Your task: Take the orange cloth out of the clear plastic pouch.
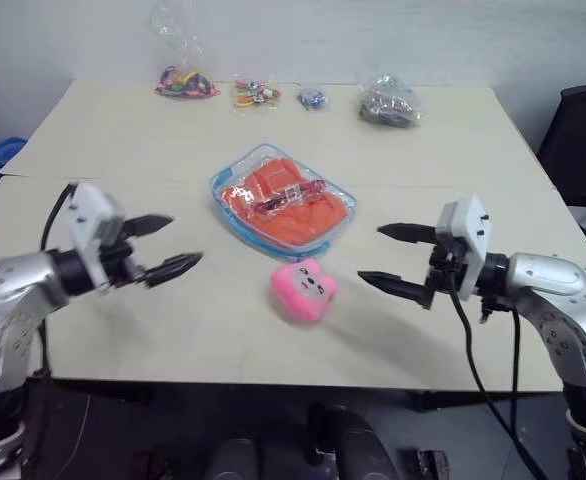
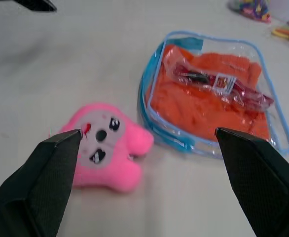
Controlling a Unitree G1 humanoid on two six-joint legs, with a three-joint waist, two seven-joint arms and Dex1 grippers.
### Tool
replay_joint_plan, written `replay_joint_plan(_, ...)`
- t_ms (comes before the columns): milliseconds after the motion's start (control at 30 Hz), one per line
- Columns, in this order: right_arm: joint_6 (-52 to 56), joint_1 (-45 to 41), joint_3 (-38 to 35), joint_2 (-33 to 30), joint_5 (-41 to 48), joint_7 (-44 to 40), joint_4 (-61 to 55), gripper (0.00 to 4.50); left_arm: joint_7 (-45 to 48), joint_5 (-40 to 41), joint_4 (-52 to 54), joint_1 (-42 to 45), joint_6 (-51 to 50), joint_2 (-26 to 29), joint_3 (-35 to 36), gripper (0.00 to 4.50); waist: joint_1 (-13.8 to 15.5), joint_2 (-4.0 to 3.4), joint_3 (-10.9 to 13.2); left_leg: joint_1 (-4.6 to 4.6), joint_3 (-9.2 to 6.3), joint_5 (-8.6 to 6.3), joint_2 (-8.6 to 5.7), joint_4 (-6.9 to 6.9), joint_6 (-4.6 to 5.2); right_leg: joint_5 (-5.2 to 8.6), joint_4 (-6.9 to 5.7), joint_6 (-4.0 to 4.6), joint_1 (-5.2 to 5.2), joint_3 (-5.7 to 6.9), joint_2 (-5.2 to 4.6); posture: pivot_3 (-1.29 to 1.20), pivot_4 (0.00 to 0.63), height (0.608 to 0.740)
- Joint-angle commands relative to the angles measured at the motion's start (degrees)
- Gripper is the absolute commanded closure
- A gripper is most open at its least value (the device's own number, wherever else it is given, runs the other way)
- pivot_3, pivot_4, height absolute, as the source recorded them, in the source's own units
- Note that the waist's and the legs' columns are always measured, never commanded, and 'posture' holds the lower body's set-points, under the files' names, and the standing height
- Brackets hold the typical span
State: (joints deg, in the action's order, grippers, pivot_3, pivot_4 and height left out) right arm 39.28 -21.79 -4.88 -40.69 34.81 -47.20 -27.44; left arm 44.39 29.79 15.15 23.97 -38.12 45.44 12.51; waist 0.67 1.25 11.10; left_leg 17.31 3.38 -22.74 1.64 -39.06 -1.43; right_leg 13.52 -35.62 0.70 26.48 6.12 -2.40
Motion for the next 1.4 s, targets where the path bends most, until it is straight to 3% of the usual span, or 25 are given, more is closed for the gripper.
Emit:
replay_joint_plan(33, 2.0, -0.8, 0.0, 1.2, 1.9, 3.5, -5.0, 0.0, -0.7, -8.7, -15.4, 14.3, 6.8, -4.4, -9.6, 0.01, 0.5, 0.01, 0.0, 0.01, 0.01, 0.0, -0.01, 0.0, -0.01, 0.0, -0.01, 0.0, -0.01, 0.0, 0.0, 0.0, 0.15, 0.74)
replay_joint_plan(267, 1.9, -0.4, 1.0, 1.7, -0.1, 6.9, -6.7, 0.0, 3.3, -20.8, -55.1, 37.3, 23.4, -14.8, -19.1, 0.01, 0.4, 0.06, 0.0, 0.1, 0.29, 0.01, 0.04, -0.05, 0.03, -0.05, -0.05, -0.07, 0.04, -0.01, 0.2, 0.0, 0.15, 0.74)
replay_joint_plan(433, 2.3, 1.2, 0.4, 1.3, -1.2, 9.9, -8.2, 0.0, 4.1, -25.6, -72.3, 44.3, 32.2, -20.0, -20.6, 0.01, 0.4, 0.09, 0.0, 0.13, 0.51, 0.0, 0.03, -0.06, 0.05, -0.06, 0.0, -0.09, 0.14, 0.1, 0.21, 0.0, 0.15, 0.74)
replay_joint_plan(833, 4.0, 3.3, -2.3, 0.9, -1.3, 14.8, -10.4, 0.0, -1.5, -33.3, -87.4, 48.3, 38.1, -26.8, -20.3, 0.01, 0.5, 0.13, 0.0, 0.1, 0.48, 0.03, 0.0, -0.1, 0.08, -0.07, -0.03, -0.1, 0.12, 0.11, 0.12, 0.0, 0.15, 0.74)
replay_joint_plan(1133, 4.6, 2.5, -2.0, 0.8, -1.0, 15.1, -10.7, 0.0, -2.0, -34.5, -87.8, 47.2, 38.8, -27.3, -18.7, 2.61, 0.5, 0.14, 0.0, 0.07, 0.44, 0.03, 0.0, -0.1, 0.08, -0.07, -0.03, -0.1, 0.12, 0.1, 0.11, 0.0, 0.15, 0.74)
replay_joint_plan(1333, 4.1, 1.6, -0.3, 0.2, -1.3, 13.2, -9.7, 0.0, 1.3, -31.8, -82.2, 45.2, 39.8, -24.9, -15.4, 4.31, 0.4, 0.14, 0.0, 0.07, 0.44, 0.03, 0.0, -0.1, 0.08, -0.07, -0.05, -0.1, 0.12, 0.1, 0.11, 0.0, 0.15, 0.74)
replay_joint_plan(1400, 3.7, 1.4, 0.3, -0.5, -1.1, 11.5, -9.3, 0.0, 1.1, -30.0, -77.1, 43.1, 37.7, -22.5, -13.0, 4.44, 0.1, 0.13, 0.0, 0.07, 0.44, 0.03, 0.01, -0.1, 0.08, -0.07, -0.12, -0.1, 0.12, 0.1, 0.12, 0.0, 0.15, 0.74)
